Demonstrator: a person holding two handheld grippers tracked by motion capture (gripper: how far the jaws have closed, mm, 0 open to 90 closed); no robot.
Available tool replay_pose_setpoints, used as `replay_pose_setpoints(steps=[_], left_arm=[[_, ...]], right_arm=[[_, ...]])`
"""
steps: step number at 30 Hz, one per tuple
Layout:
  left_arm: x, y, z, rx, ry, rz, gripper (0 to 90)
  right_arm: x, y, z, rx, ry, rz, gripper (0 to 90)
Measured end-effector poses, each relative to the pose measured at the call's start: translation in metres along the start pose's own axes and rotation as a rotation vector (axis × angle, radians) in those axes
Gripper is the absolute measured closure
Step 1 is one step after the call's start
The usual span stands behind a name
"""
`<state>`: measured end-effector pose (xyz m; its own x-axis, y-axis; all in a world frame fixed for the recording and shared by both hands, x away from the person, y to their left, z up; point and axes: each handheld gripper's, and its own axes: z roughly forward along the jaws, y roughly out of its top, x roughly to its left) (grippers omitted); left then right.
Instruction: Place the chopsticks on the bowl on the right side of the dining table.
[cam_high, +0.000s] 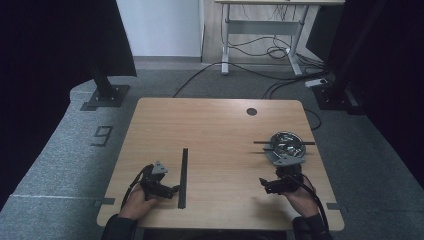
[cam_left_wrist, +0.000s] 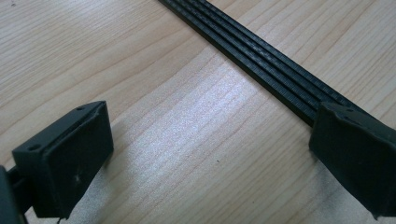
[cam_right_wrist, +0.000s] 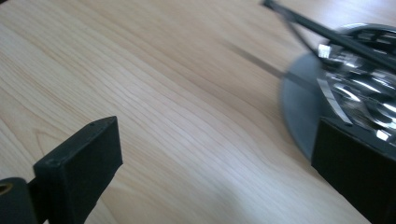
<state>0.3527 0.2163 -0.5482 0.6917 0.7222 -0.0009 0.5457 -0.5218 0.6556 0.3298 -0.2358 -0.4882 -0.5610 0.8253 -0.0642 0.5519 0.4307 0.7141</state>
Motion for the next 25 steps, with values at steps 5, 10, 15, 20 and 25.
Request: replay_pose_setpoints(steps=[5, 10, 15, 20, 25], left_arm=[[0.0, 0.0, 0.0, 0.0, 0.0, 0.001, 0.0], [0.0, 0.0, 0.0, 0.001, 0.0, 0.001, 0.0], [0.0, 0.0, 0.0, 0.0, 0.0, 0.0, 0.0], [0.0, 0.0, 0.0, 0.0, 0.0, 0.0, 0.0], [0.0, 0.0, 0.0, 0.001, 0.0, 0.0, 0.0]], right_arm=[[0.009, 0.007, 0.031, 0.002, 0.055, -0.008, 0.4], [0.01, 0.003, 0.064, 0.015, 0.073, 0.028, 0.0], [0.011, -0.006, 0.085, 0.028, 0.069, 0.025, 0.0], [0.009, -0.01, 0.089, -0.006, 0.079, 0.03, 0.0], [0.009, -0.011, 0.089, -0.005, 0.079, 0.03, 0.0]])
